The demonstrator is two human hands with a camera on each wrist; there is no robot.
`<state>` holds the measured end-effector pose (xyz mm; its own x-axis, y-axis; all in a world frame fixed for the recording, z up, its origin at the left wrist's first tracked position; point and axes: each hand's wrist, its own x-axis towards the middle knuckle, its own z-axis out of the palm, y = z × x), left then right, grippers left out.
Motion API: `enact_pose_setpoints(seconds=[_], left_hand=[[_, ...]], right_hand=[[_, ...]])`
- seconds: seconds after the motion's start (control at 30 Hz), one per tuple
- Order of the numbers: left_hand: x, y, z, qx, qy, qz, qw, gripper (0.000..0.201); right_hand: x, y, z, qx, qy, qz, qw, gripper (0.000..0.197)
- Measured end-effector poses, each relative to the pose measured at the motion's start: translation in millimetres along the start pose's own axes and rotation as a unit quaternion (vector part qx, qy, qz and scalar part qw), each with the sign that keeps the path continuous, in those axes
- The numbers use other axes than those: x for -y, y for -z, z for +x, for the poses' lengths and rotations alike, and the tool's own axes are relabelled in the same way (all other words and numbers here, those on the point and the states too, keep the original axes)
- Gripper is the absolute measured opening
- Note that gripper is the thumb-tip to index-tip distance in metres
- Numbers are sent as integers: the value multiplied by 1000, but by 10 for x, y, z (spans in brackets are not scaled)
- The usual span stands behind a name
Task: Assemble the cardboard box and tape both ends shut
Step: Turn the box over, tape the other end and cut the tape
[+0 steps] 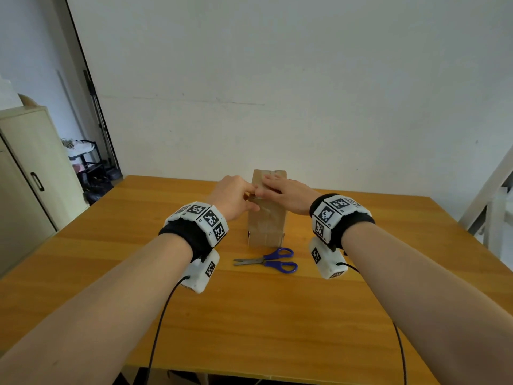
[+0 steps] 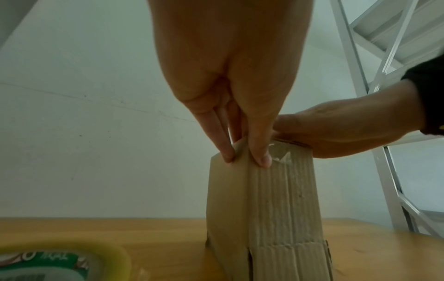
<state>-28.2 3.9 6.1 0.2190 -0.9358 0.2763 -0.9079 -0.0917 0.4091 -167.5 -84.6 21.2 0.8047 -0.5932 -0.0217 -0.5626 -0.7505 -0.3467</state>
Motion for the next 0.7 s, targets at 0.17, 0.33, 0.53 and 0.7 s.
enact_pose_setpoints(seconds=[0.17, 0.33, 0.53, 0.7], left_hand=[[-12, 7, -12, 22, 15, -43, 999, 46], [132, 121, -149, 33, 22, -47, 998, 52], [450, 237, -429, 130, 121, 50, 983, 35], [662, 129, -613, 213, 166, 129, 954, 49]], right_hand=[[-85, -91, -105, -29, 16, -7, 999, 69], [-95, -113, -105, -33, 14, -15, 999, 75], [-92, -171, -102, -62, 20, -6, 998, 92], [-58, -287, -182, -123, 35, -7, 992, 94]])
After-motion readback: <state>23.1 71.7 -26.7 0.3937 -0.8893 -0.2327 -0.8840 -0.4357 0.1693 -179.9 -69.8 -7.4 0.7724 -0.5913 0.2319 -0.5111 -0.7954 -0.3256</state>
